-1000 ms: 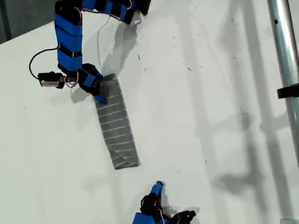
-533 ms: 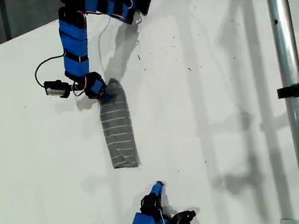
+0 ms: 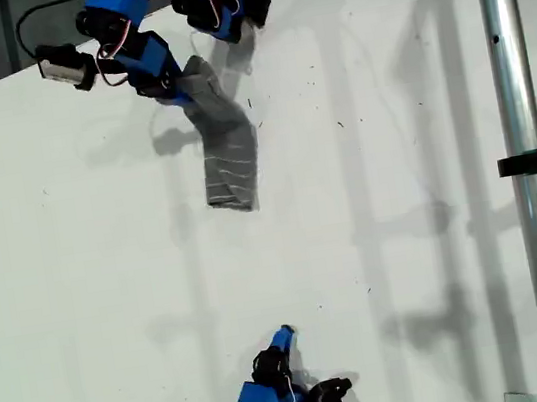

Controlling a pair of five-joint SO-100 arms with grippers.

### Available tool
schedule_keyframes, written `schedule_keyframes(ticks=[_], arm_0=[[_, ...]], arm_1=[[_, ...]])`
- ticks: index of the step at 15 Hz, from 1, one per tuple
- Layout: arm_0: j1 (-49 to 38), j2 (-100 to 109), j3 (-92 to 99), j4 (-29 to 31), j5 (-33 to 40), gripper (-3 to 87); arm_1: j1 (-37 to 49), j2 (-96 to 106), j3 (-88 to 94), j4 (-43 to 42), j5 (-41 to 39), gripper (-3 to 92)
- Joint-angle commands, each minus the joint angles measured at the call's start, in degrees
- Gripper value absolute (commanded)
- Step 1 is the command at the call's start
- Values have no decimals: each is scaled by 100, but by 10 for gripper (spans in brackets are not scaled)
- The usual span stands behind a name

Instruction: Grasp corners of a towel and fold twice.

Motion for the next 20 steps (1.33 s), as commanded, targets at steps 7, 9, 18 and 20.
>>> schedule_keyframes(ticks=[7,9,18,20], arm_0=[[79,35,53,26,35,-27],[79,35,53,26,26,-27],[-149,35,44,44,967,1],[-176,35,44,53,1564,2]], arm_1=[[-677,-4324,-2083,-3173,-448,191],[-483,-4078,-2672,-3401,-1222,376],[35,782,1389,-2997,-773,-3],[-105,3208,3533,-2602,-18,-3]])
